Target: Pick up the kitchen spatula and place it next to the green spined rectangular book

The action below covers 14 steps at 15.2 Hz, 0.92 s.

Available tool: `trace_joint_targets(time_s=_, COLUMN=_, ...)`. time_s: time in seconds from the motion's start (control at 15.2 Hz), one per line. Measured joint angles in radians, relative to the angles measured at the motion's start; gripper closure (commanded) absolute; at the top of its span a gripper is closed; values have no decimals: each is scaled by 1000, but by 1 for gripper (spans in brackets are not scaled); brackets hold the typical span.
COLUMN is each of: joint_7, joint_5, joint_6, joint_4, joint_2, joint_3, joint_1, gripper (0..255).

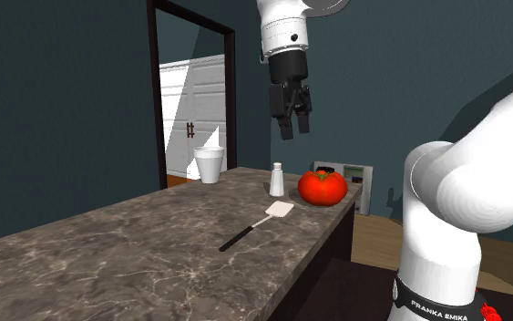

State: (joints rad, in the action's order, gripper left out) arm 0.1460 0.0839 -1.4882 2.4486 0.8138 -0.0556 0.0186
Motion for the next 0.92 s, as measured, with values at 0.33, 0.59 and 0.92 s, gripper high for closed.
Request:
trace_joint_targets(time_s=0.33, joint_7=-264, joint_5=78, joint_6=-119, joint_4=96, joint_2=20, joint_3=-106, joint_1=70, gripper=0)
trace_joint_targets(time_s=0.59, joint_7=-614, joint_5=165, joint_6=-278, joint_4=176, joint_2=2, joint_3=-246, joint_1=167, gripper=0)
trace_joint_targets(time_s=0.92, joint_7=-1057, joint_5=256, joint_6=-515, joint_4=253, joint_2=-86, joint_3=-449, joint_1=309, gripper=0)
